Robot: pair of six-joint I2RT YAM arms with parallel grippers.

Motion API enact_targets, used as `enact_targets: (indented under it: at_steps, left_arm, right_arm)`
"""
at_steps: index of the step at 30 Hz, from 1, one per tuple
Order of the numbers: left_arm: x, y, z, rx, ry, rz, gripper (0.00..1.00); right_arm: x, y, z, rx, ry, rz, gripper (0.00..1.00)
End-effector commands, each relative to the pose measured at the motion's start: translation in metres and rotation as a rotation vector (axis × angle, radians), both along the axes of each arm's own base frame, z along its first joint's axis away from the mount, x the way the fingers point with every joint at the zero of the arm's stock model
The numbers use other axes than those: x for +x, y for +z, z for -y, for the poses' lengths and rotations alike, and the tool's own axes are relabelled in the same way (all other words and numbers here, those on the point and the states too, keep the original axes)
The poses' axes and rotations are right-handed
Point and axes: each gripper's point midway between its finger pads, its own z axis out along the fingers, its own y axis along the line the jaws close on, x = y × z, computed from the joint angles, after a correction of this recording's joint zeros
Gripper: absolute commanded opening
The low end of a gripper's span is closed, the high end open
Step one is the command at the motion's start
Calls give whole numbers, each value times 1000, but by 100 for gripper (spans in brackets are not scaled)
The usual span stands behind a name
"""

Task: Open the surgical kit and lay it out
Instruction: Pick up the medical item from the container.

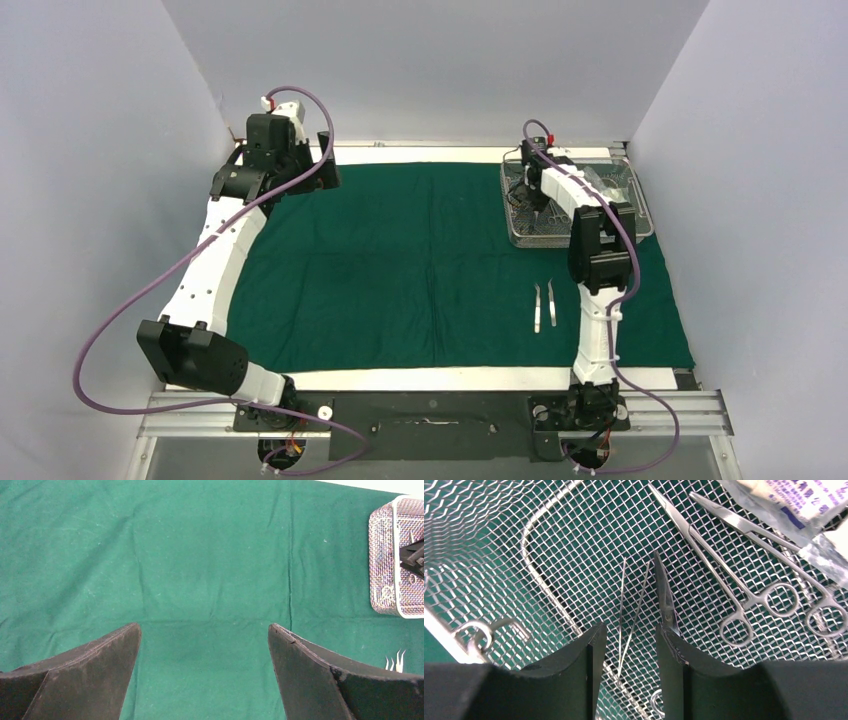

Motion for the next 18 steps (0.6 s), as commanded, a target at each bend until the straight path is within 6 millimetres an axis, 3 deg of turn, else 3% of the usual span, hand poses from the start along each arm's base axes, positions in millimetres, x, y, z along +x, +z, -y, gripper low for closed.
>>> enact_targets:
  at_steps: [1, 8, 14, 18]
  left_arm:
    - [3, 7, 4, -19, -16, 34, 96]
    - [6, 7, 4, -15, -15, 33, 96]
    - [7, 8, 3, -11, -15, 33, 96]
    - [7, 7, 3, -12, -16, 31, 96]
  right_arm:
    - [24, 13, 0, 0, -22, 73, 38]
    - [17, -7, 8, -39, -56, 14, 34]
    - [19, -11, 6, -36, -39, 9, 16]
    - [27, -1, 4, -34, -26, 43, 5]
